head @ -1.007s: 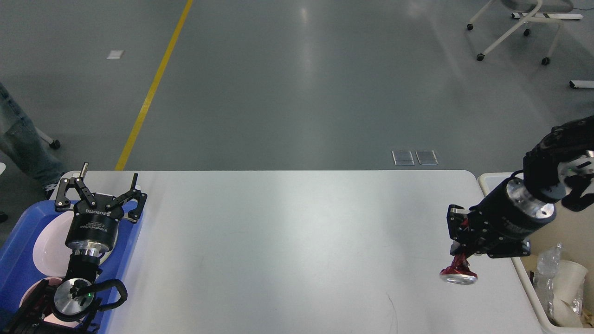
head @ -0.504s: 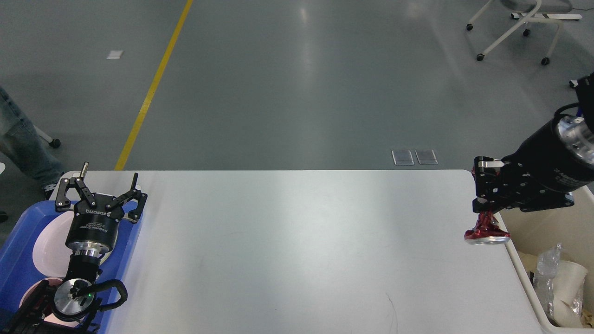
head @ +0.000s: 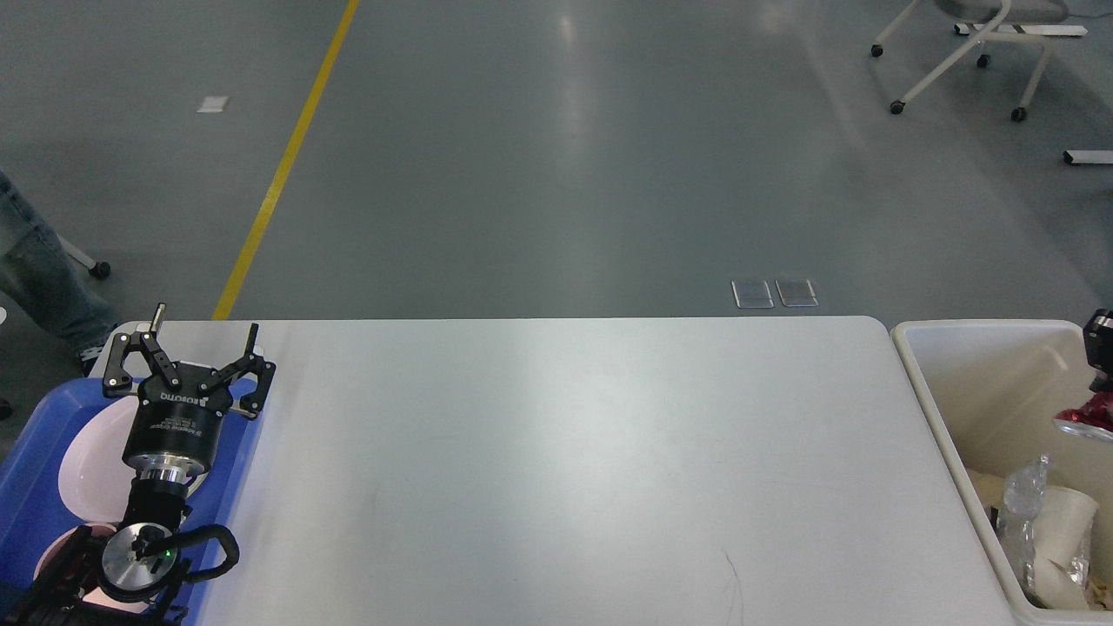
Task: Tidy desktop
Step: 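Lift the red goblet with the right gripper and carry it to the bin, then release the red goblet inside the cream bin with the right gripper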
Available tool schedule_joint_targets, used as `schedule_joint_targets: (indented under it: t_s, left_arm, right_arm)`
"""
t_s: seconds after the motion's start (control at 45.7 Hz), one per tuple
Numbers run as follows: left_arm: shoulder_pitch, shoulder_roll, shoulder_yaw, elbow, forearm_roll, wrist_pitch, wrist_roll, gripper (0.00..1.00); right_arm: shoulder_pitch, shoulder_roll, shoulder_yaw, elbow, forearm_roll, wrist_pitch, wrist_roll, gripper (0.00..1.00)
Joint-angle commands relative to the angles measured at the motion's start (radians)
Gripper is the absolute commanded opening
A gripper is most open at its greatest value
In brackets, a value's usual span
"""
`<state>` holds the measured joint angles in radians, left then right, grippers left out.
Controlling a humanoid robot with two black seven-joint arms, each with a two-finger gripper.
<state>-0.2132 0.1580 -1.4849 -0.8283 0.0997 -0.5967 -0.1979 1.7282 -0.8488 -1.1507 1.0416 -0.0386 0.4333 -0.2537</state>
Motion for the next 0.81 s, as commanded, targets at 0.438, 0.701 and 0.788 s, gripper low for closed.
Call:
schedule_joint_targets:
  t_s: [0.438, 0.701, 0.788]
  left_arm:
    - [0.0, 0.0, 0.0, 0.0, 0.0, 0.0, 0.0, 0.97]
    - [0.0, 0.0, 0.0, 0.0, 0.0, 0.0, 0.0, 0.97]
    - [0.0, 0.0, 0.0, 0.0, 0.0, 0.0, 0.0, 0.96]
  right_arm:
    - [-0.909, 0.35, 0.419, -0.753, -0.014, -0.372, 0.011, 0.0]
    - [-1.059, 0.485, 0.417, -0.891, -0.006, -0.507, 0.008, 0.0]
    - [-1.075, 0.494, 0.41, -0.9, -0.006, -0.518, 0.007, 0.0]
